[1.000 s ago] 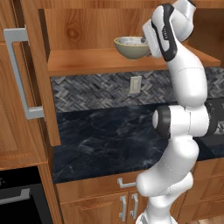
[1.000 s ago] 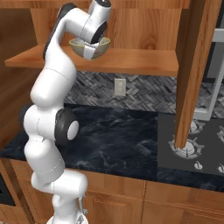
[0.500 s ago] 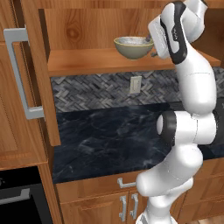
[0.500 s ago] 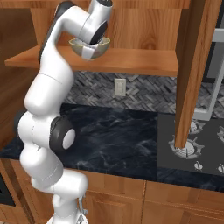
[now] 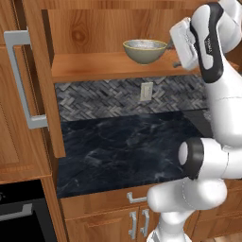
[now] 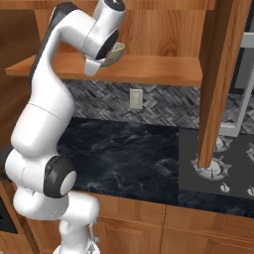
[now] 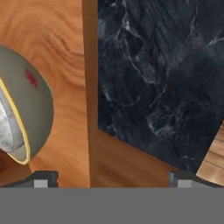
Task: Pick up the bowls on the counter and stack them on top of one another in the open cabinet. Place the smaller bowl on top of the larger bowl.
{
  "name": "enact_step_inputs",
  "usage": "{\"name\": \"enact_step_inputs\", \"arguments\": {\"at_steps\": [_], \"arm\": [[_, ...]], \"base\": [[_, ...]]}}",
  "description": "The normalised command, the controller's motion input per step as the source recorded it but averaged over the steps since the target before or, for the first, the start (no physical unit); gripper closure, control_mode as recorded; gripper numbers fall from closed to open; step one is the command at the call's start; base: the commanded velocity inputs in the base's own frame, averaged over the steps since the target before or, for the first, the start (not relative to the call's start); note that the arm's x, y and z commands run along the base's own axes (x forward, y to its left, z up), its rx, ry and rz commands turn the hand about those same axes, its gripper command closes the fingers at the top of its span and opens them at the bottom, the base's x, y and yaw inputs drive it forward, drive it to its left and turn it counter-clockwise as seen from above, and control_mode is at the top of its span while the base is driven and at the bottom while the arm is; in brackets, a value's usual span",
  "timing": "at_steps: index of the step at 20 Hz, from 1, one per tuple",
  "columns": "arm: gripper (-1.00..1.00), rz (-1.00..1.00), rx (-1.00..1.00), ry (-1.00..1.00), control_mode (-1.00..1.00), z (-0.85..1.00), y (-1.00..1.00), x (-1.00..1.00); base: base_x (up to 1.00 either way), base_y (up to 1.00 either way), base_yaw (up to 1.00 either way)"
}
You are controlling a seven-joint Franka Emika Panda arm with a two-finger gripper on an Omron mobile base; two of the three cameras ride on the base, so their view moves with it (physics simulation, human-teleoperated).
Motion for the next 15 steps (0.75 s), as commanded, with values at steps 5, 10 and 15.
{"name": "enact_step_inputs", "arguments": {"at_steps": [5,10,15], "arm": [[-1.00,0.00,0.00,0.00,-1.00,-0.13,0.10,-0.74],[-1.00,0.00,-0.01,0.07,-1.00,-0.51,0.29,-0.60],[-1.00,0.00,-0.05,0.09,-1.00,-0.86,0.43,-0.56]], "base": [[0.00,0.00,0.00],[0.00,0.00,0.00],[0.00,0.00,0.00]]}}
